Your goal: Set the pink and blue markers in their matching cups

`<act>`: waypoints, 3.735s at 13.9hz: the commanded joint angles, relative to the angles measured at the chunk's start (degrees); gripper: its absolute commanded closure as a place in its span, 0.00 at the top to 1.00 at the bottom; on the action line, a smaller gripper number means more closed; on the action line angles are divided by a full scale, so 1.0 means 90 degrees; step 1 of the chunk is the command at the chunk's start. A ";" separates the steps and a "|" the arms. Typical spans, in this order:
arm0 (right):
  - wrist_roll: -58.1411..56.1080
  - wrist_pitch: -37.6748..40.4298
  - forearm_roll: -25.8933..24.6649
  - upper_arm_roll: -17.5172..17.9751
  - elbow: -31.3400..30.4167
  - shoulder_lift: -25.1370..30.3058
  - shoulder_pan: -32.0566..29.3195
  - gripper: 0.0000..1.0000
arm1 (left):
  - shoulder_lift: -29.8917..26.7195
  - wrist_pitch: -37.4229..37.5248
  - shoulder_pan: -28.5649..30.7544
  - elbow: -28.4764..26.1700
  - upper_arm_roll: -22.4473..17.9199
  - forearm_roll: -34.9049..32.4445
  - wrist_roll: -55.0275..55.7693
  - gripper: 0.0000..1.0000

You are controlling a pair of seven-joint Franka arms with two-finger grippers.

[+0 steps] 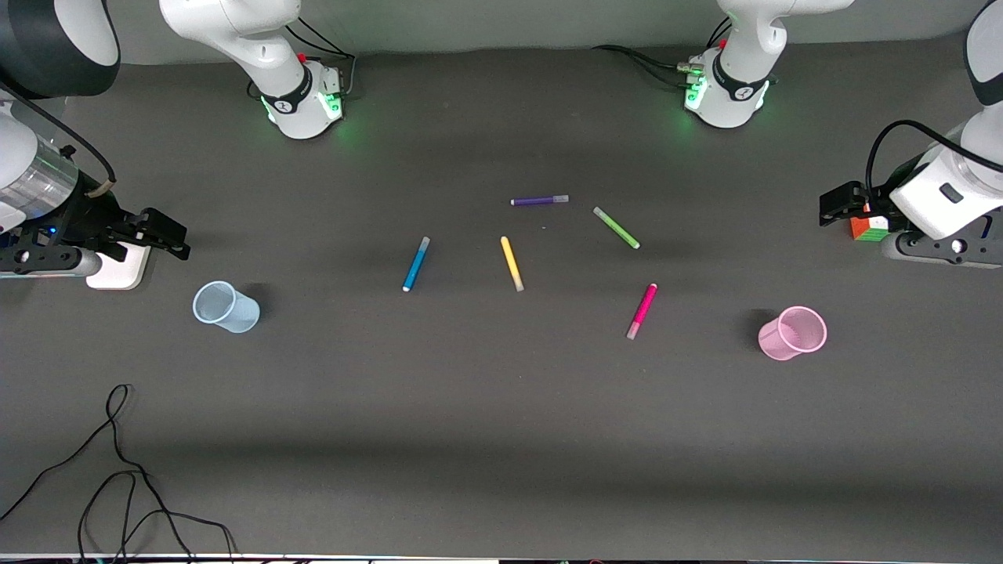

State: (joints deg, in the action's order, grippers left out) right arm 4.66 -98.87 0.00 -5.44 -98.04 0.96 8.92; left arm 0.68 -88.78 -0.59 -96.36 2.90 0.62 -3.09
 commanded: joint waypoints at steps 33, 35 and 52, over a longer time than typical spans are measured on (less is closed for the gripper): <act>0.4013 -0.1231 0.2383 0.1689 0.0005 -0.4784 0.0230 0.00 | 0.0801 -0.4439 -0.1067 -0.3141 0.1328 0.0000 -0.0292 1.00; 0.4061 -0.0998 0.2199 0.1679 -0.0005 -0.4454 0.0230 0.00 | 0.1348 -0.4948 -0.1068 -0.3151 0.1328 -0.0059 -0.0282 1.00; 0.3886 -0.2343 0.2598 0.1347 -0.0981 -0.4119 0.0318 1.00 | 0.2884 -0.6386 -0.1067 -0.3082 0.1162 -0.0616 -0.0106 0.56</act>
State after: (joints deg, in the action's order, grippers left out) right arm 39.90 -118.48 21.50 6.53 -107.91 -33.66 11.72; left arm 26.32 -145.96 -9.42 -124.70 13.94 -3.84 -5.51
